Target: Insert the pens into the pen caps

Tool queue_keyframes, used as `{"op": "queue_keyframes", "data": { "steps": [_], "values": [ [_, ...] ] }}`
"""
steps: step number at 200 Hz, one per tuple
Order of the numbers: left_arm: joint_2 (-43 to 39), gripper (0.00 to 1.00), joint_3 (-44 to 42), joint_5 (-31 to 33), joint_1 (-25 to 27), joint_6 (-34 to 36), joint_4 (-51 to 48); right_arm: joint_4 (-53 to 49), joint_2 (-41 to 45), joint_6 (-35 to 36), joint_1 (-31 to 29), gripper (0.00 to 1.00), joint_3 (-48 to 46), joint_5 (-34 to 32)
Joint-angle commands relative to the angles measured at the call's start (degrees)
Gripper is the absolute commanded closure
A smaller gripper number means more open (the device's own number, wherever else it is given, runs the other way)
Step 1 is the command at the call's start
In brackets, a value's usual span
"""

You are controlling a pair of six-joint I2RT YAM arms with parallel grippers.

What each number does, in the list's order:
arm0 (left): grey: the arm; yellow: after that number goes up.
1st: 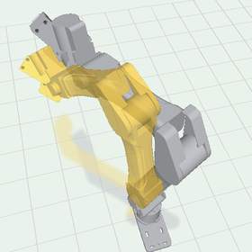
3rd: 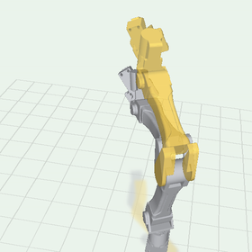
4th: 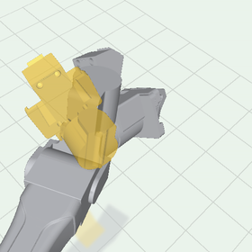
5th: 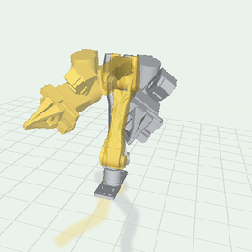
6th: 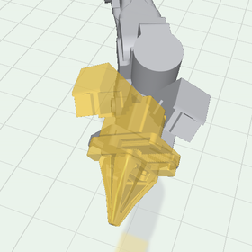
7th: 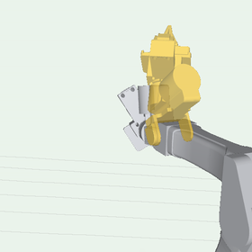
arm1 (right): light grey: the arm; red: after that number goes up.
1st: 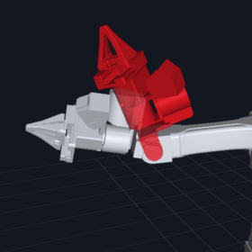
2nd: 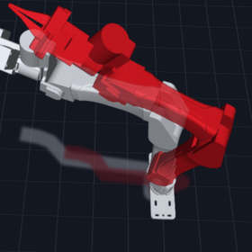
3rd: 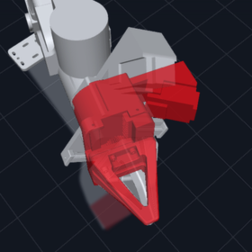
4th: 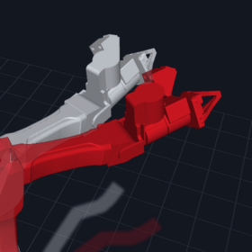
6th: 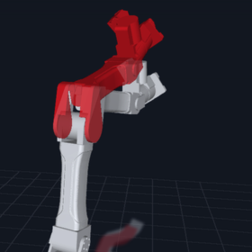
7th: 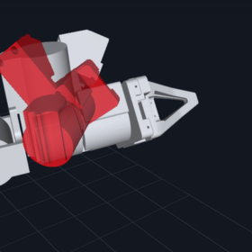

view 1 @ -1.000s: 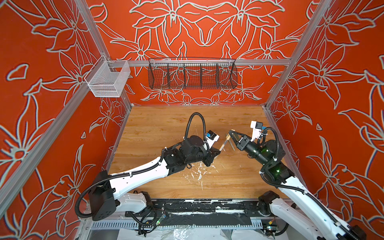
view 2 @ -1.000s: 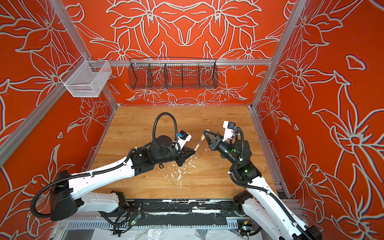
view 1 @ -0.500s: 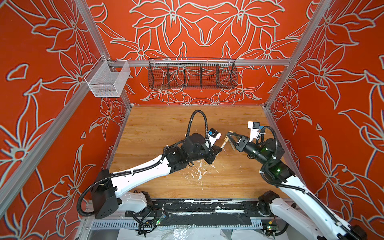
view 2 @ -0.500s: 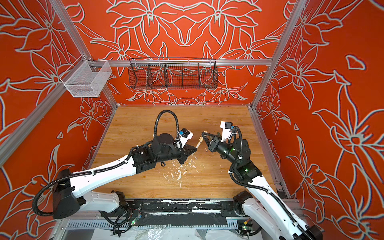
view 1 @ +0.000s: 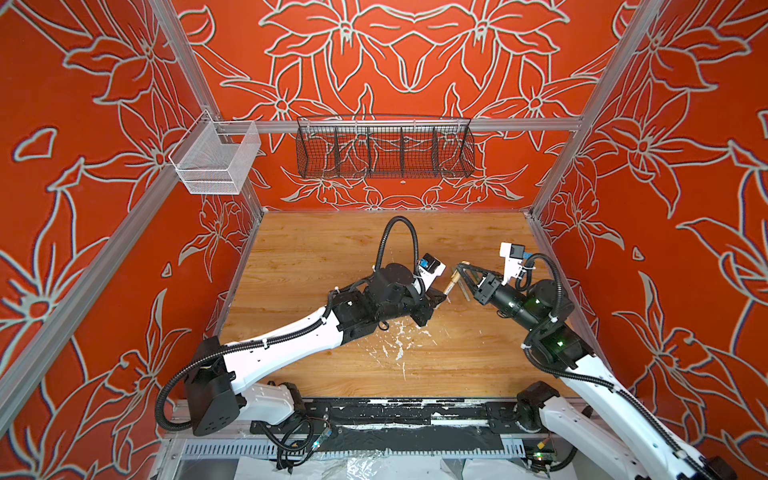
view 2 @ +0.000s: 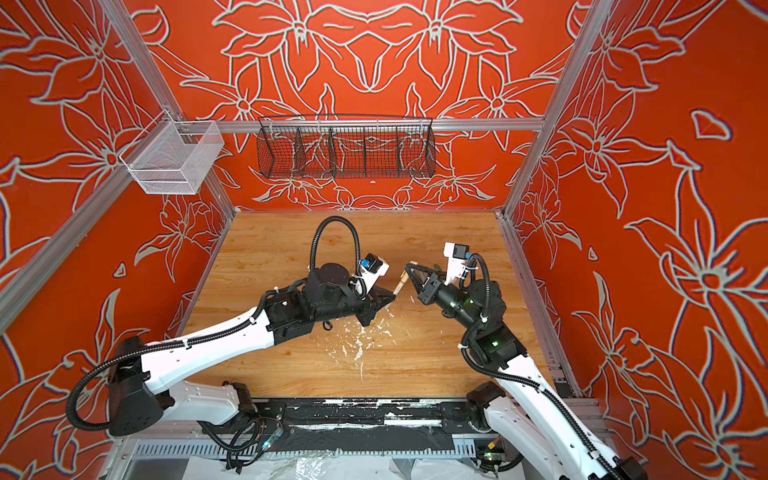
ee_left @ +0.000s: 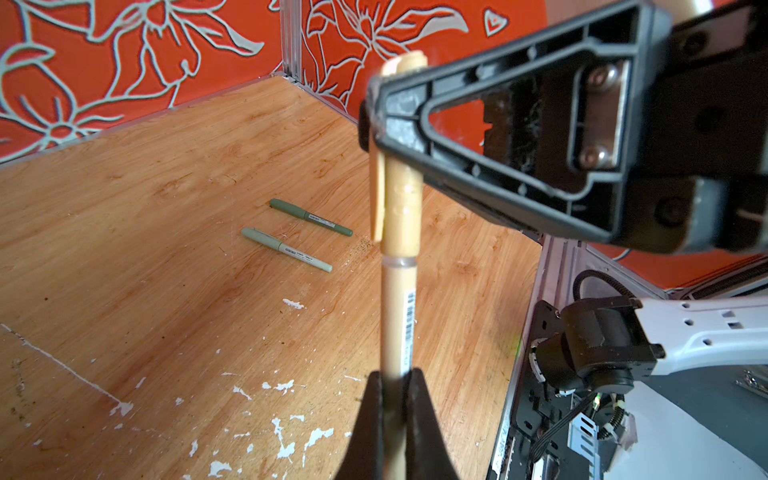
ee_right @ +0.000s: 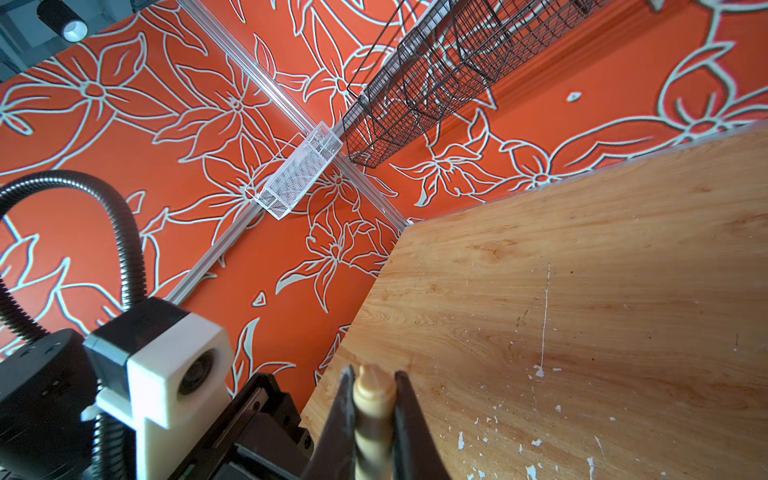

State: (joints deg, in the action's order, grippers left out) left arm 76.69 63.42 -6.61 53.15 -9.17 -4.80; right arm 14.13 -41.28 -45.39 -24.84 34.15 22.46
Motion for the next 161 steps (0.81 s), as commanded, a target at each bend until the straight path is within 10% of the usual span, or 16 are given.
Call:
{"op": "queue_keyframes", "data": {
  "steps": [1, 161],
  "values": [
    [1.4, 1.00, 4.4, 4.4, -2.9, -1.8, 7.1, -1.5, -0.2, -0.8, -1.6, 1.00, -2.0, 4.1],
    [9.1, 1.00, 18.1, -10.3, -9.3, -1.6, 13.7, -2.5, -2.1, -7.9, -3.7, 1.00, -5.8, -0.8]
  ]
}}
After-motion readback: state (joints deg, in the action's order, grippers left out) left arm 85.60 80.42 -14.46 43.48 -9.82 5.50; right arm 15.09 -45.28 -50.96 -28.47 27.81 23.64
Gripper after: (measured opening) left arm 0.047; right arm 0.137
